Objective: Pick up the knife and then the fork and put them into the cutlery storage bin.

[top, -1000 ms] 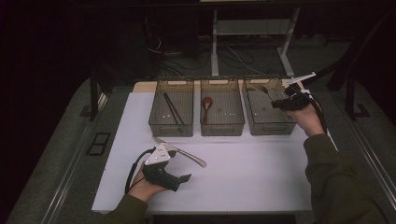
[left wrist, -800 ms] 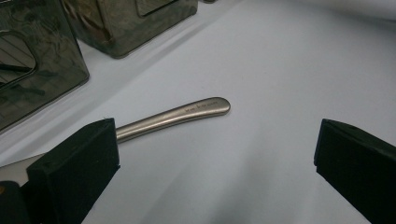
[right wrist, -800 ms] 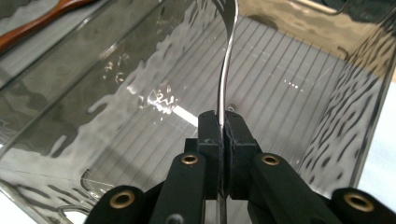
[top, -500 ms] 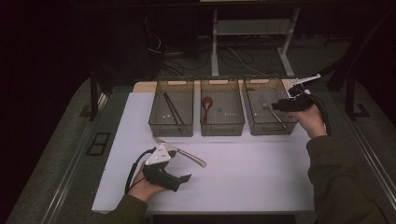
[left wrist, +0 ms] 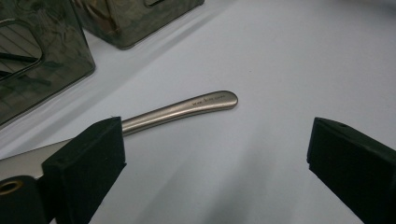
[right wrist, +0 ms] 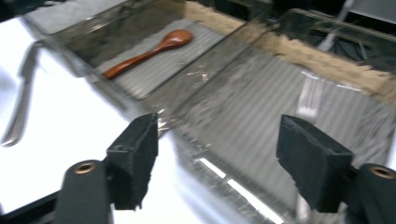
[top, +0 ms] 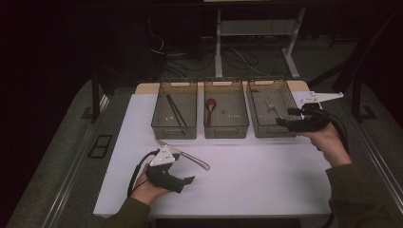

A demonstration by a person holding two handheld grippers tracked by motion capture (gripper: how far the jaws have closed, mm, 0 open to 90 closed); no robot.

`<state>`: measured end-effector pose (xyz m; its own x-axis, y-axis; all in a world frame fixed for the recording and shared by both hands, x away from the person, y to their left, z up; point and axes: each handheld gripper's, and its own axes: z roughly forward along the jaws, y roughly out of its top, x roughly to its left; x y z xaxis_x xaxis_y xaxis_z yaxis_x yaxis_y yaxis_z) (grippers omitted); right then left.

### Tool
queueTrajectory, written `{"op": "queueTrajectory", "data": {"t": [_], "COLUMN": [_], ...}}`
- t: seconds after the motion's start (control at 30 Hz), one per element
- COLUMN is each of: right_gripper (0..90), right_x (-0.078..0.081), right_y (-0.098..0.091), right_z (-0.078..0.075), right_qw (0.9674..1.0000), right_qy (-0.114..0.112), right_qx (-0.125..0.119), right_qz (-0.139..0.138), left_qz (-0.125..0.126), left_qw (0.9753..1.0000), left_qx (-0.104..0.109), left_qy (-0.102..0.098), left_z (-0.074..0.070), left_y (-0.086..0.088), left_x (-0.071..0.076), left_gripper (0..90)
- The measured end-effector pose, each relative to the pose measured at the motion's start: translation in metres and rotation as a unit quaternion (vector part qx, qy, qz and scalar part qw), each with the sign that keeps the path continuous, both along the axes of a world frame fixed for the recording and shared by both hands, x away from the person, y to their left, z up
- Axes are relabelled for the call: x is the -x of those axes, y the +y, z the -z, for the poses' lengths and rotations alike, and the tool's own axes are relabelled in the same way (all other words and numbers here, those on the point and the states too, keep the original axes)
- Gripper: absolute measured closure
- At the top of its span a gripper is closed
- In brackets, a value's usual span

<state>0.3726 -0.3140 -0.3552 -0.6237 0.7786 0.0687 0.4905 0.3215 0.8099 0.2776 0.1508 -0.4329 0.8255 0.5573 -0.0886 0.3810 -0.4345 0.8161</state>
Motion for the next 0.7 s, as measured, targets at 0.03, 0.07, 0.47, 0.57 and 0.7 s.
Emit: {"op": "queueTrajectory", "data": {"t": [0.03, 0.07, 0.47, 0.57, 0.7], "right_gripper": [25.1, 23.4, 16.5, 16.5, 16.5], "right_x": [0.006, 0.011, 0.066, 0.079, 0.092], "right_y": [0.002, 0.003, 0.016, 0.019, 0.020], "right_z": [0.001, 0.003, 0.043, 0.055, 0.064], "right_qw": [1.0000, 0.9999, 0.9993, 0.9992, 0.9990], "right_qy": [0.003, 0.007, 0.004, -0.002, -0.010], "right_qx": [-0.003, -0.005, -0.008, -0.009, -0.019], "right_qz": [-0.005, -0.010, -0.037, -0.039, -0.038], "left_qz": [-0.001, -0.001, -0.010, -0.016, -0.021], "left_qw": [1.0000, 1.0000, 0.9997, 0.9993, 0.9986], "left_qx": [-0.001, -0.002, -0.021, -0.035, -0.049], "left_qy": [0.000, 0.000, 0.007, 0.004, 0.007], "left_z": [0.000, -0.001, -0.009, -0.014, -0.017], "left_y": [0.000, 0.001, 0.006, 0.007, 0.008], "left_x": [0.000, 0.000, -0.021, -0.029, -0.041], "left_gripper": [4.6, 5.8, 43.5, 61.2, 79.1]}}
